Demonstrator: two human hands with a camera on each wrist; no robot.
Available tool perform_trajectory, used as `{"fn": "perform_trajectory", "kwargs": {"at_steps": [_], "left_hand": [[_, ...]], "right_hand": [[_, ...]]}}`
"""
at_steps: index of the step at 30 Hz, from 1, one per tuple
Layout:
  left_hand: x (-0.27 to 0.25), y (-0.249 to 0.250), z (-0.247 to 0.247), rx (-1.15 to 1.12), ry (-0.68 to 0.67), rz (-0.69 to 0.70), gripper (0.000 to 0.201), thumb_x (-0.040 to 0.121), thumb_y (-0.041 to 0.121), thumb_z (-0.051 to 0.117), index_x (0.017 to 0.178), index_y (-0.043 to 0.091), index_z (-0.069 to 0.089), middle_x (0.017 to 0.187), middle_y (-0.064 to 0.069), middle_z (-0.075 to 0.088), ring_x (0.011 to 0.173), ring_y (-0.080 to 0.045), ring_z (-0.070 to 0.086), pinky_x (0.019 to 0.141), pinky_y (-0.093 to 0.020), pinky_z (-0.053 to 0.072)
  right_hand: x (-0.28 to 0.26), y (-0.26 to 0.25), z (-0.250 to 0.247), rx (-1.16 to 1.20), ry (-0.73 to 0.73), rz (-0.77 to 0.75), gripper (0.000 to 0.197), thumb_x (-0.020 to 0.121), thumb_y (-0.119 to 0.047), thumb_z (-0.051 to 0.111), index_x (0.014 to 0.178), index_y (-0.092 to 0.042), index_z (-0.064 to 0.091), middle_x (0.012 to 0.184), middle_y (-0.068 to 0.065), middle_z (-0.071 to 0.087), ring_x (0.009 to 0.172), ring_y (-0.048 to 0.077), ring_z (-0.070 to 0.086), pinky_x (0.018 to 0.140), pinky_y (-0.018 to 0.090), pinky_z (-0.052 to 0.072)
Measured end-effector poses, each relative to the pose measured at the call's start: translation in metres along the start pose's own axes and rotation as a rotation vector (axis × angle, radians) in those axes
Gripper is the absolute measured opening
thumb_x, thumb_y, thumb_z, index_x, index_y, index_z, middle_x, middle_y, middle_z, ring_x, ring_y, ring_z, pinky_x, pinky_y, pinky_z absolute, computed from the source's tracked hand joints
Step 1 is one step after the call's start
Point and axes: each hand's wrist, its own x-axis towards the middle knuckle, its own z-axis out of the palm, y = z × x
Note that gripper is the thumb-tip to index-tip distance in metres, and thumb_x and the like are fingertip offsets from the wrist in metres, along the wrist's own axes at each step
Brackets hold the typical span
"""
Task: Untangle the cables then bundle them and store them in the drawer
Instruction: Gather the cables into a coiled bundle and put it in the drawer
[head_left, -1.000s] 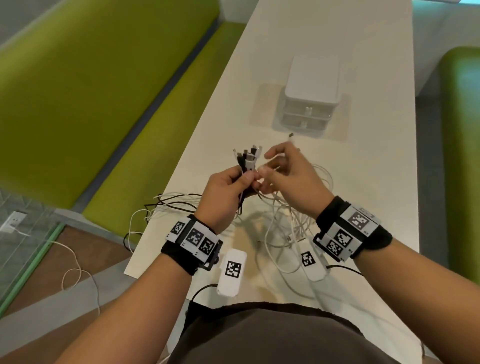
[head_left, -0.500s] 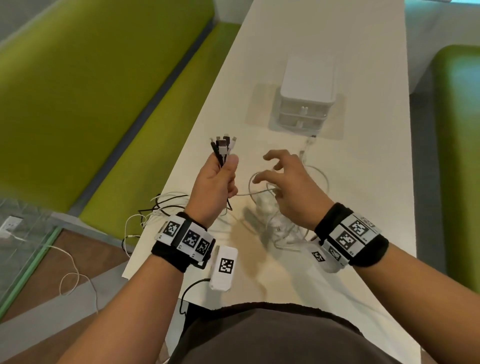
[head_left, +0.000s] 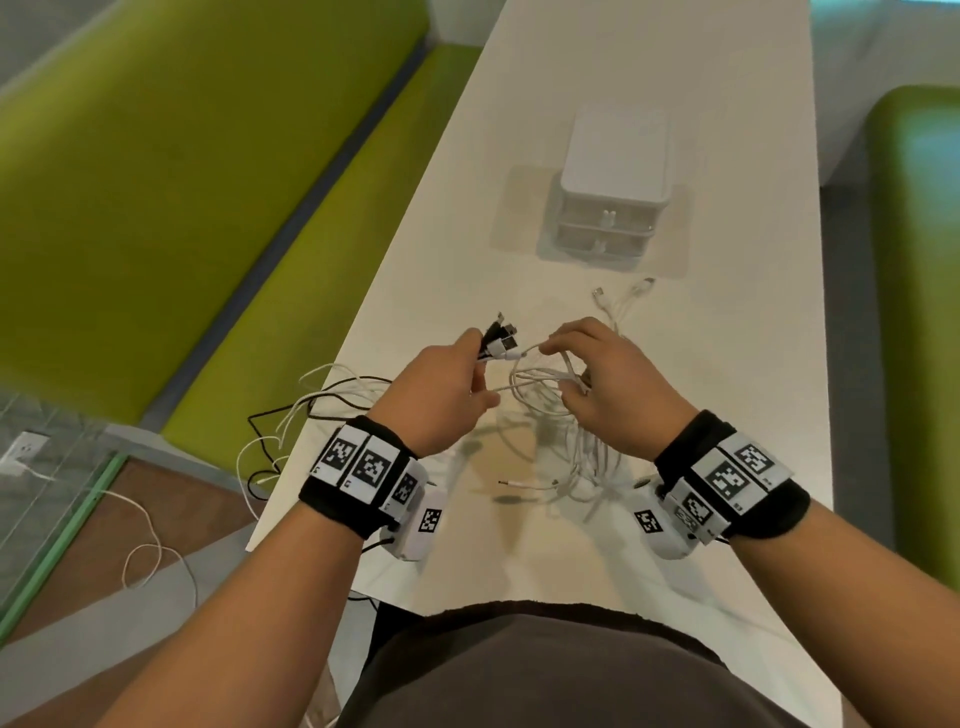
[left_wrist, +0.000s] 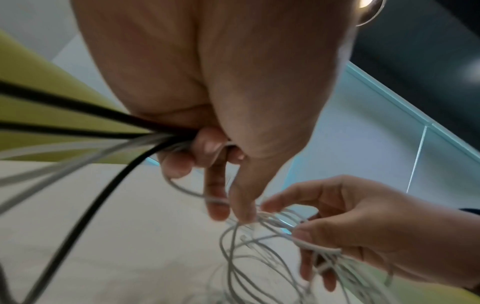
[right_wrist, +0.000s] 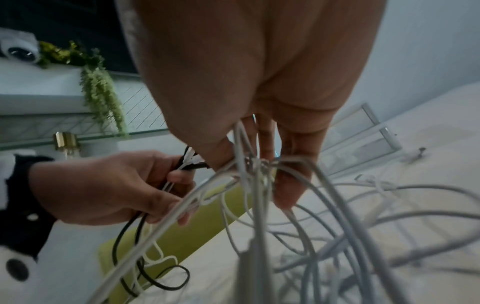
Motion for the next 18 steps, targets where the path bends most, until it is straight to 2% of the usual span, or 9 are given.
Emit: {"fn": "perform_trajectory", "kwargs": {"at_steps": [3,6,8,10,11,12,14,15,18], "left_hand": [[0.002,-0.002,-0.003,-0.06,0.133,-0.027,0.023,0.093,0.019,0.069,0.097,0.014,0.046,0.088,0.002,0.064,0.068,-0.014,0.053,0.063,-0.033,0.036],[0.001,0.003,-0.004,-0.166,0.282,-0.039,0.02,0.093,0.018,0.068,0.1,0.015,0.05,0.081,0.012,0.057,0.068,-0.003,0.051,0.065,-0.032,0.035],[0.0,0.008,-0.006,-0.209,0.339,-0.017,0.022,0.092,0.017,0.069,0.096,0.017,0.048,0.078,0.012,0.055,0.061,0.0,0.049,0.06,-0.029,0.033],[0.0,0.009,-0.008,-0.237,0.351,0.001,0.025,0.091,0.017,0.071,0.093,0.016,0.046,0.077,0.011,0.056,0.056,0.0,0.048,0.057,-0.027,0.032],[0.0,0.008,-0.009,-0.242,0.35,0.003,0.025,0.091,0.017,0.071,0.093,0.016,0.046,0.077,0.01,0.057,0.056,-0.001,0.048,0.056,-0.026,0.031],[-0.001,0.008,-0.01,-0.24,0.351,0.004,0.024,0.091,0.018,0.07,0.093,0.017,0.046,0.077,0.008,0.057,0.057,0.0,0.048,0.057,-0.026,0.032],[-0.002,0.009,-0.01,-0.239,0.361,0.006,0.02,0.091,0.019,0.07,0.095,0.018,0.05,0.076,0.008,0.056,0.059,0.0,0.049,0.058,-0.025,0.034],[-0.002,0.01,-0.01,-0.249,0.358,0.005,0.018,0.091,0.019,0.07,0.097,0.018,0.053,0.073,0.009,0.055,0.06,-0.001,0.051,0.058,-0.023,0.036],[-0.005,0.014,-0.009,-0.302,0.302,0.009,0.012,0.092,0.017,0.068,0.095,0.015,0.056,0.069,0.004,0.058,0.064,-0.007,0.062,0.064,-0.027,0.05]], "right_hand": [[0.0,0.001,-0.008,-0.137,-0.031,0.031,0.035,0.091,-0.039,0.069,0.124,-0.029,0.067,0.111,-0.007,0.064,0.09,0.01,0.06,0.084,0.033,0.048],[0.003,-0.001,-0.014,-0.43,-0.174,0.103,0.044,0.087,-0.075,0.053,0.109,-0.04,0.068,0.099,-0.01,0.063,0.094,0.016,0.06,0.074,0.034,0.046],[0.007,0.0,-0.013,-0.349,-0.125,0.063,0.038,0.094,-0.062,0.055,0.102,-0.031,0.074,0.1,-0.004,0.055,0.096,0.019,0.048,0.081,0.038,0.045],[0.01,-0.004,-0.015,-0.171,0.002,-0.047,0.016,0.095,-0.027,0.066,0.105,-0.019,0.077,0.103,0.0,0.048,0.094,0.018,0.041,0.086,0.037,0.044],[0.011,-0.006,-0.017,-0.102,0.029,-0.07,0.016,0.092,-0.015,0.069,0.106,-0.017,0.076,0.1,-0.002,0.048,0.087,0.016,0.043,0.084,0.034,0.044],[0.013,-0.008,-0.019,-0.04,0.03,-0.062,0.016,0.089,-0.012,0.073,0.104,-0.018,0.077,0.095,-0.005,0.051,0.079,0.011,0.048,0.079,0.031,0.044],[0.014,-0.015,-0.027,0.061,0.038,-0.003,0.009,0.088,-0.028,0.079,0.087,-0.019,0.077,0.079,-0.009,0.062,0.068,0.006,0.055,0.07,0.026,0.045],[0.014,-0.016,-0.028,0.085,0.062,0.026,0.021,0.088,-0.036,0.078,0.078,-0.018,0.075,0.072,-0.009,0.064,0.066,0.007,0.057,0.067,0.024,0.045],[0.013,-0.017,-0.027,0.072,0.186,0.041,0.025,0.097,-0.035,0.066,0.079,-0.017,0.063,0.076,-0.009,0.061,0.068,0.007,0.055,0.065,0.028,0.041]]}}
